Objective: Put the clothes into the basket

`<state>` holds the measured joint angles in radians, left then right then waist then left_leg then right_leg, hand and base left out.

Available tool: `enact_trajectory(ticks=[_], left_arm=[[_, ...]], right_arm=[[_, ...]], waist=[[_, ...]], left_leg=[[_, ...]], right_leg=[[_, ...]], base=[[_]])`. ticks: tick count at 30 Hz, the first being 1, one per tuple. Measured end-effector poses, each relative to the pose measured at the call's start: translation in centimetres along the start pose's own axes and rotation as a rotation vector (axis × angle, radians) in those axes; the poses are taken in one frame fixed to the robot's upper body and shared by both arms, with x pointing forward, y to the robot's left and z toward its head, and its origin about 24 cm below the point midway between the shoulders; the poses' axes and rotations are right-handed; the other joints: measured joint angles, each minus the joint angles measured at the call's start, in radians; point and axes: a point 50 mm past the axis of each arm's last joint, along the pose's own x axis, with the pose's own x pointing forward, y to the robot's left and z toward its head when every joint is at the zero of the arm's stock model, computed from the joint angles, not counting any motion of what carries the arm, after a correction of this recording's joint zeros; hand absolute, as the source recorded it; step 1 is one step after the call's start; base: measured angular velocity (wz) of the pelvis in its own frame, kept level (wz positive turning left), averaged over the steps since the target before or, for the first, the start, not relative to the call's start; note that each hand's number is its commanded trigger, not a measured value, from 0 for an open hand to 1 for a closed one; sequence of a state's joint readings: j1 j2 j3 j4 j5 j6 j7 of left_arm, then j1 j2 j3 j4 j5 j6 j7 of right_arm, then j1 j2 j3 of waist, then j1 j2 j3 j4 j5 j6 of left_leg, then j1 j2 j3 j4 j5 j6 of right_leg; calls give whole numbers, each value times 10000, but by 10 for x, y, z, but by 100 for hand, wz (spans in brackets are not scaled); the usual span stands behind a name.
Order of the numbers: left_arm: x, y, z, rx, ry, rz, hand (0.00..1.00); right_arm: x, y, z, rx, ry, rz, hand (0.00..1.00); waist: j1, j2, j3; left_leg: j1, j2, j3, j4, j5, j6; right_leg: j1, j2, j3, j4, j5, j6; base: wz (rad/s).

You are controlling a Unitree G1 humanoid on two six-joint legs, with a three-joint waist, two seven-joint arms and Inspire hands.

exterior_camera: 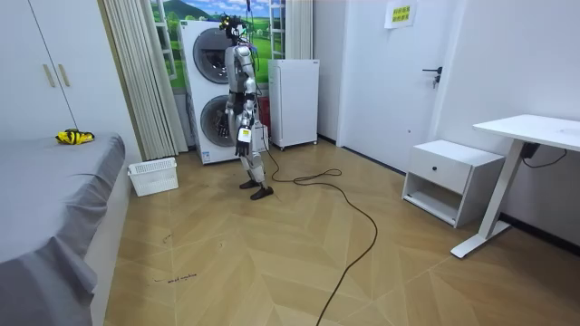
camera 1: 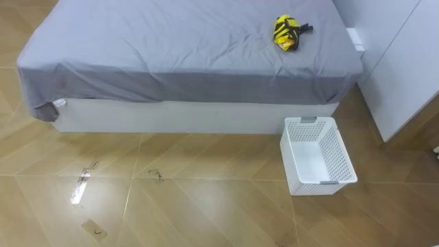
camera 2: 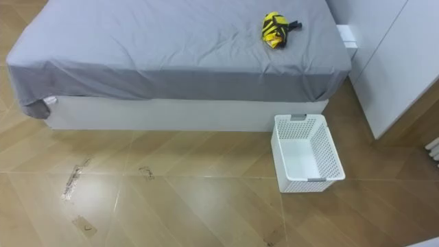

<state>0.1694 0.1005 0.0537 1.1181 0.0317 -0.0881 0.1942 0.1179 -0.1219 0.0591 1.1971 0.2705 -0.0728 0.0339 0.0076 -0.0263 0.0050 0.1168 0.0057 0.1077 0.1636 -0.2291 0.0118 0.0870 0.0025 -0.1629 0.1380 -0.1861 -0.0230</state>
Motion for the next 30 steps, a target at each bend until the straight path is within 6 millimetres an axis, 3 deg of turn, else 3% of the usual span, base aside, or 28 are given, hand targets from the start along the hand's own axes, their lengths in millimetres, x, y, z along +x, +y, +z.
enact_trajectory(ticks=[17, 26, 30], left_arm=[[-2, 1, -6, 23, 153, 81, 0], [-4, 3, -15, 64, 381, -28, 0], [-4, 5, -16, -52, 478, 23, 0]], right_arm=[[0, 1, -1, -53, 32, 162, 0], [0, 2, 0, 5, 43, 425, 0], [1, 3, 2, -33, 26, 508, 0]], waist=[[-13, 17, -3], [-4, 205, -23], [210, 269, -13]], left_leg=[[-37, -7, -11, -14, 0, 0], [-63, 17, 33, -11, -5, 0], [-302, 191, 110, 439, -181, -55]], right_leg=[[114, -7, -58, -33, 0, 1], [-18, 12, -80, -5, -28, -9], [-253, 51, -100, 370, -198, -104]], base=[[0], [1], [-2]])
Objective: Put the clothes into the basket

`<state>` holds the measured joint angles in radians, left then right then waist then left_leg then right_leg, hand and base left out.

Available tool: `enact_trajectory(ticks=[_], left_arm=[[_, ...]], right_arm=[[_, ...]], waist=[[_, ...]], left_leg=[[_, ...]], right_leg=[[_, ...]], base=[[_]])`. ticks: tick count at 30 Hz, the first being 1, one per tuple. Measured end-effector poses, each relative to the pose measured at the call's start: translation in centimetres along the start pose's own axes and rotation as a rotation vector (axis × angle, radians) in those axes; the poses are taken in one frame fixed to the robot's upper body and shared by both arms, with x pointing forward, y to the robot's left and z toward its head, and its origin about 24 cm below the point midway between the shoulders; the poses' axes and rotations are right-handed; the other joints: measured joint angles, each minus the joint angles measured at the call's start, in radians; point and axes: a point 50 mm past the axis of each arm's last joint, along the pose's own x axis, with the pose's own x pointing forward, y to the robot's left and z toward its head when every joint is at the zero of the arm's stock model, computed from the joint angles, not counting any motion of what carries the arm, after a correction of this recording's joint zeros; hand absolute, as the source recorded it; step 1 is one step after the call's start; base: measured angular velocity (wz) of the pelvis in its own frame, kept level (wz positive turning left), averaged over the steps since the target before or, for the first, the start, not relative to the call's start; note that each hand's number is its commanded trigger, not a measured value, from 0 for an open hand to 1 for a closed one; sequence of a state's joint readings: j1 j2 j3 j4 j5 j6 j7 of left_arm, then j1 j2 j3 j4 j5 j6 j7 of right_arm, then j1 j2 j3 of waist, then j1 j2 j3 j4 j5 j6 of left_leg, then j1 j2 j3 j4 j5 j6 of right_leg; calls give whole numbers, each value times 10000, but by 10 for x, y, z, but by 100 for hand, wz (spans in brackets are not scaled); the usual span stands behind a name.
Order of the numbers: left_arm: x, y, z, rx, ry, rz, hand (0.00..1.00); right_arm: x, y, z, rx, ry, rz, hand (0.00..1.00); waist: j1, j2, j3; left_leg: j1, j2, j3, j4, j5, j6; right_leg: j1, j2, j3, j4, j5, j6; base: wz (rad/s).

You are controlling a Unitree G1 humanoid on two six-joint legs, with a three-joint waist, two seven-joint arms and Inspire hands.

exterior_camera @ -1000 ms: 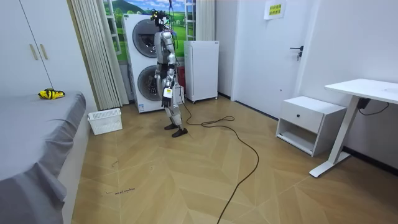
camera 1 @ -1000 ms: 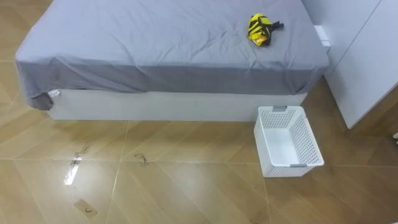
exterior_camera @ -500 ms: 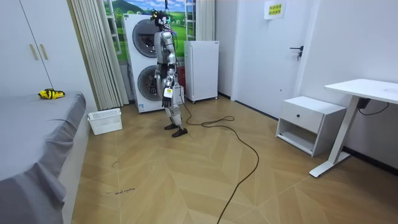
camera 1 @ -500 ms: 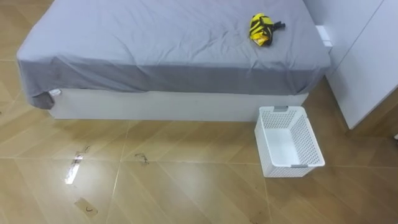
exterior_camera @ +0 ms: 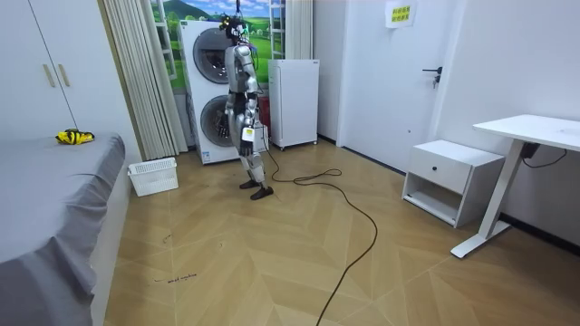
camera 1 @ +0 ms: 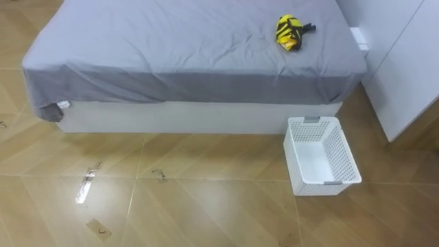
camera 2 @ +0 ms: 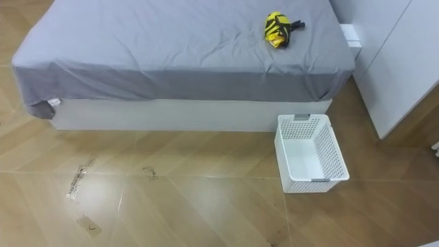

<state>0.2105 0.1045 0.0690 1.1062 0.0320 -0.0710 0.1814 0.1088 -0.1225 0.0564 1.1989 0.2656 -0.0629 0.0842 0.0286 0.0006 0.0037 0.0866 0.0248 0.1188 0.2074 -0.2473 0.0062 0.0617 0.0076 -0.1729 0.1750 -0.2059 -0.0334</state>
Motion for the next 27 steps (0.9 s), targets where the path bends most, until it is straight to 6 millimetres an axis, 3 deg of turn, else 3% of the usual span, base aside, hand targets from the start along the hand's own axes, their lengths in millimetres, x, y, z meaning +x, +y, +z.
enact_trajectory(ticks=[4, 6, 7, 8, 10, 11, 12, 13, 14, 15, 16, 17, 18, 19, 20, 21, 22, 23, 24, 25, 26, 27], left_arm=[[1, 2, 0, -238, 167, 105, 0], [1, 2, -1, -868, 321, 182, 0], [1, 1, -1, -1055, 317, 179, 0], [1, 0, 4, -1486, 245, 177, 0], [2, -1, 8, -2079, 159, 181, 0], [1, -3, 7, -2283, 203, 159, 0], [1, -4, 5, -2388, 274, 158, 0], [0, -4, 3, -2480, 327, 174, 0], [-1, -3, -2, -2495, 424, 204, 0], [-2, -2, -7, -2483, 465, 225, 0], [-3, -2, -9, -2486, 472, 231, 0], [-3, -1, -9, -2554, 400, 272, 0], [-2, 2, -6, -2639, 284, 356, 0], [-1, 3, -3, -2669, 182, 356, 0], [0, 0, 2, -2689, 32, 258, 0], [0, 1, 4, -2730, -82, 264, 0], [0, 1, 3, -2705, -86, 259, 0], [-1, -2, 2, -2617, -115, 175, 0], [0, 2, 5, -2545, -208, 293, 0], [1, 3, 6, -2517, -250, 333, 0], [1, 1, 9, -2407, -318, 284, 0], [2, -1, 14, -2263, -503, 256, 0]], right_arm=[[0, 0, -3, 52, 90, 45, 0], [0, 0, -2, 76, 65, 4, 0], [0, -1, -2, 155, 54, -27, 0], [-1, -2, -3, 403, 57, -75, 0], [-1, -1, -3, 411, 120, -86, 0], [0, -1, -3, 335, 148, -67, 0], [0, 0, -3, 344, 173, -45, 0], [0, 0, -4, 346, 216, -39, 0], [-1, 1, -6, 303, 295, -40, 0], [-1, 0, -8, 313, 339, -98, 0], [-1, -1, -8, 327, 343, -139, 0], [-1, -3, -8, 386, 315, -249, 0], [-1, -3, -7, 459, 286, -268, 0], [-2, -4, -9, 478, 311, -307, 0], [-2, -6, -6, 408, 175, -397, 0], [-2, -5, -7, 399, 86, -512, 0], [-2, -5, -8, 403, 53, -556, 0], [-5, -11, -15, 404, 223, -776, 0], [-6, -9, -20, 635, 351, -882, 0], [-6, -9, -19, 766, 249, -924, 0], [-6, -12, -13, 919, -11, -1111, 0], [-4, -12, -6, 911, -212, -1183, 0]], waist=[[41, -105, 1], [20, -129, 65], [2, -102, 70], [-83, -88, 72], [-149, -193, 61], [-83, -187, 70], [55, -148, 82], [74, -150, 78], [67, -111, 102], [82, -200, 95], [65, -255, 95], [18, -282, 31], [-2, -600, 42], [-10, -648, 48], [2, -595, 101], [44, -621, 221], [52, -608, 196], [-79, -423, -30], [-84, -672, 38], [-15, -683, 26], [84, -549, -6], [140, -318, -40]], left_leg=[[-588, 87, 271, 1624, -125, -128], [-1533, 267, 398, 3525, -115, -115], [-1814, 298, 372, 3945, -214, -72], [-2386, 256, 321, 3840, -270, 16], [-3336, -80, 325, 2837, -75, -73], [-3804, -218, 356, 1814, 402, -182], [-4144, -151, 365, 757, 1044, -234], [-4271, -102, 363, 315, 1323, -238], [-4395, 20, 388, -272, 1913, -228], [-4445, 23, 404, -384, 2611, -148], [-4455, -26, 428, -316, 2997, -66], [-4572, -206, 474, 76, 3453, 253], [-4740, -407, 794, 785, 3078, 514], [-4885, -448, 897, 1176, 2841, 539], [-5139, -394, 1009, 2118, 2179, 611], [-5568, -334, 1181, 3644, 1619, 861], [-5688, -374, 1304, 3929, 1387, 767], [-5457, -393, 1314, 3227, 1150, 902], [-4973, -704, 1419, 3452, 633, 1011], [-4696, -848, 1439, 3430, 410, 1066], [-4131, -911, 1406, 3253, 90, 1155], [-3525, -902, 1237, 2765, -73, 1227]], right_leg=[[-2, -115, 105, 317, -324, -119], [218, -96, 336, 347, -456, -302], [255, -82, 398, 382, -533, -390], [245, -109, 436, 515, -694, -423], [242, -282, 474, 720, -1005, -320], [296, -362, 587, 750, -1123, -295], [388, -370, 818, 820, -1288, -283], [470, -382, 896, 821, -1382, -260], [665, -434, 998, 817, -1595, -230], [844, -546, 1255, 813, -1836, -119], [920, -644, 1356, 794, -1943, -18], [1037, -855, 1463, 657, -2063, 206], [1132, -1157, 1417, 530, -2132, 389], [1174, -1283, 1397, 458, -2083, 493], [1346, -1492, 1387, 437, -1888, 781], [1633, -1663, 1651, 679, -1777, 824], [1680, -1743, 1817, 1040, -1778, 824], [1327, -1750, 1584, 2543, -1773, 849], [741, -2122, 1279, 4573, -1482, 1202], [476, -2315, 1232, 5426, -975, 1270], [-36, -2394, 1215, 6749, 641, 1102], [-719, -2292, 1146, 7762, 885, 922]], base=[[-4], [2], [20], [32], [14], [-39], [-50], [-66], [-61], [-61], [-49], [-34], [-25], [-25], [-28], [-29], [0], [21], [24], [7], [-12], [-17]])
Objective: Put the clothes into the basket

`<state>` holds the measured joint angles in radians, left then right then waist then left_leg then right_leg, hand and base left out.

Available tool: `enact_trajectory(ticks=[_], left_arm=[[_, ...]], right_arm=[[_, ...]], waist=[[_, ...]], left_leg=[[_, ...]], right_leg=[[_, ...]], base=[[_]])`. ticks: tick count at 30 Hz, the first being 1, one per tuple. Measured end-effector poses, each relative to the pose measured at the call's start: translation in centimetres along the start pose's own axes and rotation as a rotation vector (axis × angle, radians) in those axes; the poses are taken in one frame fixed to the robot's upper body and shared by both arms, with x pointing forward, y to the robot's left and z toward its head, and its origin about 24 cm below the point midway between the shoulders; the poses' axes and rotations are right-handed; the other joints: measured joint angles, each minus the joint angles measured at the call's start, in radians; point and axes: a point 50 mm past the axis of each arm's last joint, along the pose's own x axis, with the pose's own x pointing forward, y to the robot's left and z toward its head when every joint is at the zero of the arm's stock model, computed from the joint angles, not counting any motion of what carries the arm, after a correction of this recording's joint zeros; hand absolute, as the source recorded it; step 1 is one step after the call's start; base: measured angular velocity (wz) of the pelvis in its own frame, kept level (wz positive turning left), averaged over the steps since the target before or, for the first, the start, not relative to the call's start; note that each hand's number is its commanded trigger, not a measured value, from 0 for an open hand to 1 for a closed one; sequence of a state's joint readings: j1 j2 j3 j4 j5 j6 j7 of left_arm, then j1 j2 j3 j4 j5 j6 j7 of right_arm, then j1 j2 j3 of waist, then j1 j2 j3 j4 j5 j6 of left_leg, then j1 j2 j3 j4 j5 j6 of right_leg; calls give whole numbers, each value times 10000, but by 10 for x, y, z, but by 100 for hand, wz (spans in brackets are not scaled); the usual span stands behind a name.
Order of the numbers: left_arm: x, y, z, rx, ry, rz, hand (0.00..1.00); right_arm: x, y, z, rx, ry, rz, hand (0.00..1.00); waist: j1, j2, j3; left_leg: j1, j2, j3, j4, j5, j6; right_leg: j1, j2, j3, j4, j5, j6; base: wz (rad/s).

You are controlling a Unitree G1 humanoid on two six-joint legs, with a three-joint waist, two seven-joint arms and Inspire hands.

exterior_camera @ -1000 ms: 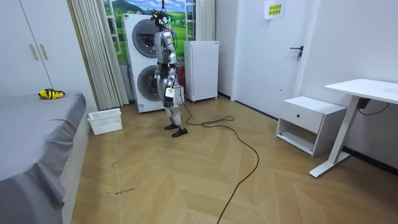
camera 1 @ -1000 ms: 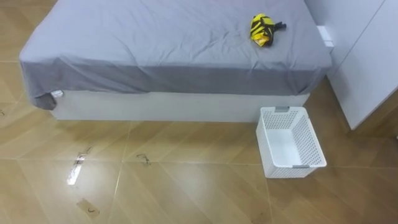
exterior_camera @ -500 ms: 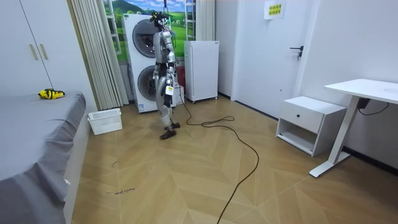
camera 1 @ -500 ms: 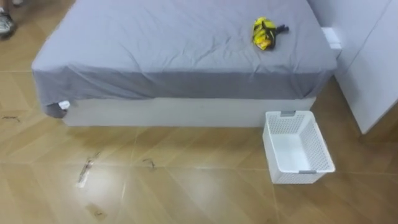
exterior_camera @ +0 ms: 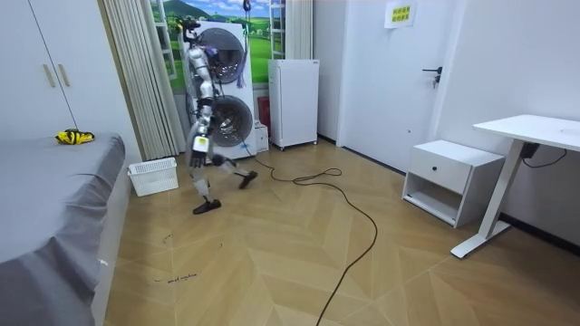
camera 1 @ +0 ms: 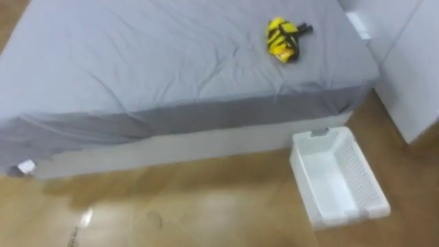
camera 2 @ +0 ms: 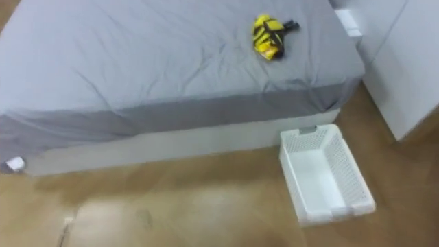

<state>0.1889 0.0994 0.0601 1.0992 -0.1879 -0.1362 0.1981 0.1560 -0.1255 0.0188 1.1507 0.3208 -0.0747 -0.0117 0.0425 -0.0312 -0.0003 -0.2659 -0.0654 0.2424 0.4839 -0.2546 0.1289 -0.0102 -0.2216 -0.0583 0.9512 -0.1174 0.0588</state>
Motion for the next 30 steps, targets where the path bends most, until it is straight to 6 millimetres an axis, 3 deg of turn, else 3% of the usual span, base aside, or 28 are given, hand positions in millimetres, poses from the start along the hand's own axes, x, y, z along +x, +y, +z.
enact_trajectory(ticks=[1, 2, 3, 4, 5, 6, 7, 9, 10, 11, 12, 13, 14, 15, 16, 17, 18, 19, 20, 21, 22, 23, 25, 27, 28, 30], left_arm=[[0, 0, 1, 107, -50, 46, 0], [1, 0, 4, 344, -202, 82, 0], [1, -1, 7, 494, -389, 50, 0], [1, -1, 8, 549, -478, 28, 0], [2, -3, 11, 692, -565, -57, 0], [1, -5, 11, 863, -585, -174, 0], [1, -7, 10, 960, -561, -249, 0], [-2, -11, 1, 1256, -365, -458, 0], [-3, -10, -3, 1272, -276, -427, 0], [-4, -4, -9, 1307, -100, -266, 0], [-5, -1, -13, 1307, 23, -154, 0], [-6, 0, -15, 1311, 90, -90, 0], [-7, 1, -19, 1367, 249, -68, 0], [-8, 3, -21, 1425, 310, -35, 0], [-8, 8, -24, 1466, 380, 93, 0], [-8, 18, -28, 1657, 560, 283, 0], [-9, 20, -29, 1646, 621, 314, 0], [-9, 20, -28, 1663, 579, 331, 0], [-8, 21, -25, 1626, 503, 356, 0], [-8, 18, -22, 1532, 419, 319, 0], [-7, 16, -20, 1506, 353, 279, 0], [-6, 13, -16, 1492, 253, 196, 0], [-5, 6, -11, 1531, 109, 9, 0], [-4, 2, -5, 1594, -75, -93, 0], [-4, 2, -4, 1575, -119, -90, 0], [-5, 3, -2, 1361, -227, 16, 0]], right_arm=[[1, 2, 6, -20, -171, 53, 0], [3, 7, 17, -37, -553, 203, 0], [3, 10, 25, -85, -854, 324, 0], [3, 12, 29, -84, -1031, 357, 0], [3, 14, 39, -131, -1396, 325, 0], [2, 17, 49, -194, -1812, 253, 0], [2, 17, 52, -193, -1965, 196, 0], [2, 18, 67, -46, -2534, -171, 0], [1, 18, 71, -13, -2711, -242, 0], [-1, 23, 83, 35, -3284, -258, 0], [-4, 26, 99, 56, -3917, -253, 0], [-5, 27, 107, 85, -4209, -258, 0], [-8, 28, 119, 69, -4738, -323, 0], [-11, 32, 131, 85, -5205, -288, 0], [-12, 37, 136, 111, -5391, -159, 0], [-13, 42, 140, -33, -5528, -35, 0], [-16, 42, 142, -236, -5627, -93, 0], [-17, 43, 143, -331, -5698, -58, 0], [-19, 46, 143, -480, -5785, 20, 0], [-20, 48, 145, -557, -5859, 57, 0], [-21, 48, 147, -541, -5943, 51, 0], [-23, 51, 151, -583, -6115, 74, 0], [-26, 51, 157, -580, -6396, 66, 0], [-31, 52, 162, -505, -6725, -15, 0], [-31, 52, 162, -496, -6767, -43, 0], [-33, 49, 162, -525, -6811, -261, 0]], waist=[[76, 47, 27], [106, 175, 73], [102, 272, 90], [80, 357, 71], [25, 332, 104], [-62, 288, 119], [-75, 268, 117], [-85, 348, 101], [-32, 358, 74], [54, 362, 50], [141, 468, 21], [238, 568, 64], [260, 732, 187], [148, 767, 278], [187, 761, 129], [194, 558, 102], [168, 783, 55], [174, 800, 61], [166, 788, 69], [116, 795, 65], [60, 794, 66], [-92, 719, 53], [-322, 639, 92], [-374, 485, 133], [-347, 440, 137], [-137, 395, 87]], left_leg=[[300, 24, -69, -289, 18, -43], [931, 80, -320, -841, 78, -132], [1494, 150, -594, -1308, 89, -164], [1750, 169, -730, -1488, 58, -176], [2152, 175, -1028, -1747, -23, -212], [2538, 192, -1261, -2014, -156, -272], [2739, 208, -1344, -2157, -223, -311], [3730, 513, -1433, -2652, -534, -601], [3954, 591, -1506, -2783, -611, -694], [4126, 758, -1654, -2769, -810, -922], [4219, 984, -1644, -2692, -919, -1186], [4337, 1118, -1630, -2766, -883, -1290], [4747, 1297, -1757, -2948, -658, -1555], [5205, 1441, -2295, -3045, -585, -1569], [5234, 1397, -2402, -2918, -629, -1598], [5213, 1326, -2235, -2370, -991, -1905], [5131, 1655, -1990, -1631, -1210, -2000], [5008, 1793, -1861, -1215, -1140, -2108], [4783, 1978, -1742, -308, -798, -2329], [4567, 2135, -1608, 479, -254, -2334], [4482, 2160, -1616, 758, 67, -2320], [4223, 2113, -1666, 1140, 157, -2338], [3717, 1996, -1574, 1325, -196, -2129], [2766, 1910, -1278, 1266, -841, -2029], [2531, 1906, -1213, 1153, -936, -2014], [1751, 1879, -1023, -10, -976, -1938]], right_leg=[[-437, 139, -100, 399, -373, -117], [-1152, 459, -509, 553, -1140, -397], [-1810, 857, -919, 91, -1688, -536], [-2120, 1028, -1146, -344, -1852, -594], [-2669, 1291, -1429, -1544, -1965, -624], [-3094, 1490, -1493, -3157, -1816, -705], [-3254, 1548, -1489, -3964, -1606, -723], [-3387, 1680, -1546, -6423, 449, -783], [-3351, 1733, -1557, -6723, 920, -886], [-3246, 1860, -1675, -6780, 1424, -1188], [-3111, 2019, -2014, -6450, 1437, -1434], [-3097, 2077, -2142, -6189, 1324, -1503], [-3308, 1988, -2365, -4969, 793, -1749], [-4057, 1958, -2634, -3763, 272, -1684], [-4213, 1970, -2479, -4194, 325, -1624], [-4301, 1986, -2346, -4550, 609, -1878], [-4123, 2238, -2475, -4246, 85, -1962], [-4024, 2324, -2547, -4125, -79, -2027], [-3684, 2533, -2557, -4218, -334, -2080], [-3298, 2707, -2537, -4519, -444, -2128], [-3102, 2759, -2512, -4674, -476, -2139], [-2789, 2725, -2440, -4997, -548, -2121], [-2288, 2721, -2207, -5442, -592, -2075], [-1788, 2688, -1906, -5863, -614, -1996], [-1699, 2687, -1806, -5938, -612, -1972], [-1480, 2685, -1367, -6202, -556, -1839]], base=[[-10], [7], [23], [38], [57], [60], [64], [59], [43], [19], [11], [6], [12], [9], [8], [0], [5], [-6], [-17], [-17], [-4], [9], [7], [-14], [-37], [-48]])
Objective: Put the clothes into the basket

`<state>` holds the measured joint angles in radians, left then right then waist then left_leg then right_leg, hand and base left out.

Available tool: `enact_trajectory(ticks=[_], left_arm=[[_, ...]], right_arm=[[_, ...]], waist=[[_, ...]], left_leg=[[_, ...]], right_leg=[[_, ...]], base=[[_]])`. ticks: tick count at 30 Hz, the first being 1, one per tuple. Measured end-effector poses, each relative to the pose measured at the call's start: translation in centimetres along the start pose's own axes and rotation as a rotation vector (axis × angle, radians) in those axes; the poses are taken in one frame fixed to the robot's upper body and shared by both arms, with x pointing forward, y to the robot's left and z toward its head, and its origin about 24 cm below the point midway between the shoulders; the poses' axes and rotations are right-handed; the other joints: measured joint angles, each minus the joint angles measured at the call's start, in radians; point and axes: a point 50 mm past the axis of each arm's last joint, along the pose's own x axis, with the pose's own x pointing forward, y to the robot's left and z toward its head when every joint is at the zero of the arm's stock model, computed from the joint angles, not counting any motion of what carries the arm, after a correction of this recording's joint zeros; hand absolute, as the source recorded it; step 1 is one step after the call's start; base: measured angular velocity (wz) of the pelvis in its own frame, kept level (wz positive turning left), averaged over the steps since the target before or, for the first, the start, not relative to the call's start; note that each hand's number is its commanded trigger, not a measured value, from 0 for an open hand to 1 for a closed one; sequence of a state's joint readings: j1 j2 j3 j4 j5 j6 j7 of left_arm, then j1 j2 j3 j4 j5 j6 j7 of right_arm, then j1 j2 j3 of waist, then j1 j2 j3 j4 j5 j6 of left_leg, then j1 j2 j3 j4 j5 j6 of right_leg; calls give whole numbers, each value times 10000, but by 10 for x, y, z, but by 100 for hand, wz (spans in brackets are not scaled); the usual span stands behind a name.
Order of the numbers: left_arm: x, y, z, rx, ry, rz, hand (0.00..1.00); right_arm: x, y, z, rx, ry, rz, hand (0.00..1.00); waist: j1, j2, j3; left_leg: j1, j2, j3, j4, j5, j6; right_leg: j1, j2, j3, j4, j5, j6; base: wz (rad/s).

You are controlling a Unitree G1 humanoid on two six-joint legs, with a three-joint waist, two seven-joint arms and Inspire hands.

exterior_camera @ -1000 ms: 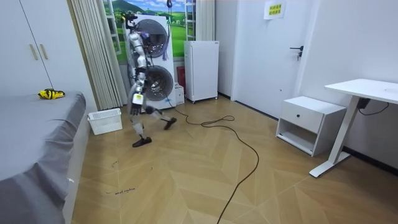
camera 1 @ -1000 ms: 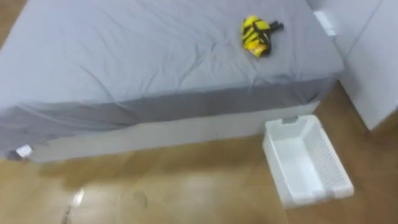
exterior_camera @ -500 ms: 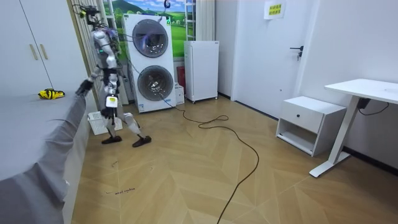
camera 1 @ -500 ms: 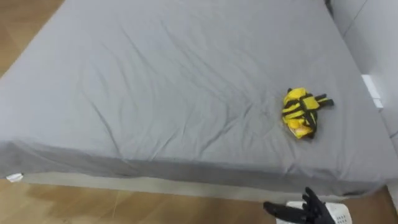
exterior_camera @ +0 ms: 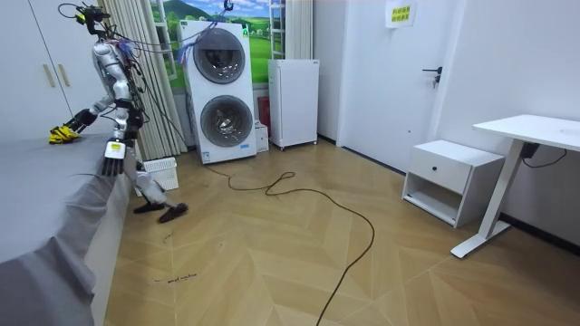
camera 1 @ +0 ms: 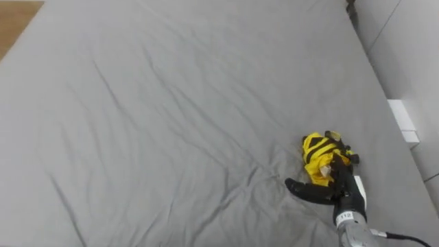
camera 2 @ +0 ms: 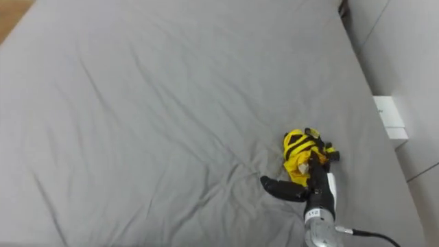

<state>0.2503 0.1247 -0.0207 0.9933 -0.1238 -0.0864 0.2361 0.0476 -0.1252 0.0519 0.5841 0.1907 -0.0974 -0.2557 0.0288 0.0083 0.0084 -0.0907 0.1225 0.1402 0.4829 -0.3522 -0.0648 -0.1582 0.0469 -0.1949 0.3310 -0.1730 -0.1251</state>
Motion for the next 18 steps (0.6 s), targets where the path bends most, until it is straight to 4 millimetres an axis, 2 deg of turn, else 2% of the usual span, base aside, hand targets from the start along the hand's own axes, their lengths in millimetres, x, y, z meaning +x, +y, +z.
enact_trajectory(ticks=[1, 2, 3, 4, 6, 9, 13, 18], left_arm=[[0, 0, 0, -6, -17, -8, 0], [0, 1, -1, -41, 67, 60, 0], [-2, 1, -9, -26, 337, 106, 0], [-3, 1, -12, -19, 458, 125, 0], [-5, -2, -17, -88, 637, 173, 0], [-6, -2, -19, -69, 747, 192, 0], [-5, -2, -21, -13, 932, 173, 0], [-3, 0, -21, 71, 1146, 116, 0]], right_arm=[[-1, -1, 1, 25, -30, -71, 0], [-3, 1, 0, 33, -5, -119, 0], [-5, 2, -1, -102, -24, -77, 0], [-5, 2, -1, -165, -57, -94, 0], [-7, -2, -3, -378, -49, -380, 0], [-8, -5, -5, -662, -73, -730, 0], [-8, -6, -2, -838, -261, -952, 0], [-5, -5, 3, -1061, -508, -992, 0]], waist=[[6, 37, -27], [55, -29, -50], [49, 40, -130], [19, 19, -158], [7, 34, -149], [-11, 18, -146], [-31, -5, -110], [9, -99, -7]], left_leg=[[-233, -23, -13, -400, 98, -48], [-478, -128, -23, -777, 735, 310], [-319, -241, -22, -1183, 910, 359], [-178, -309, -9, -1375, 967, 403], [158, -490, 124, -1934, 1155, 495], [362, -640, 132, -2355, 1246, 535], [515, -664, 148, -2575, 1257, 534], [467, -679, 180, -2627, 1263, 530]], right_leg=[[18, 0, 49, -58, 23, 43], [29, -97, 249, -49, 14, 172], [122, -111, 409, -271, 105, 325], [178, -118, 447, -404, 162, 379], [365, -159, 412, -803, 300, 502], [462, -277, 299, -956, 294, 538], [590, -272, 273, -1124, 280, 561], [539, -277, 306, -1188, 267, 579]], base=[[-47], [-39], [-37], [-25], [-9], [0], [0], [0]])
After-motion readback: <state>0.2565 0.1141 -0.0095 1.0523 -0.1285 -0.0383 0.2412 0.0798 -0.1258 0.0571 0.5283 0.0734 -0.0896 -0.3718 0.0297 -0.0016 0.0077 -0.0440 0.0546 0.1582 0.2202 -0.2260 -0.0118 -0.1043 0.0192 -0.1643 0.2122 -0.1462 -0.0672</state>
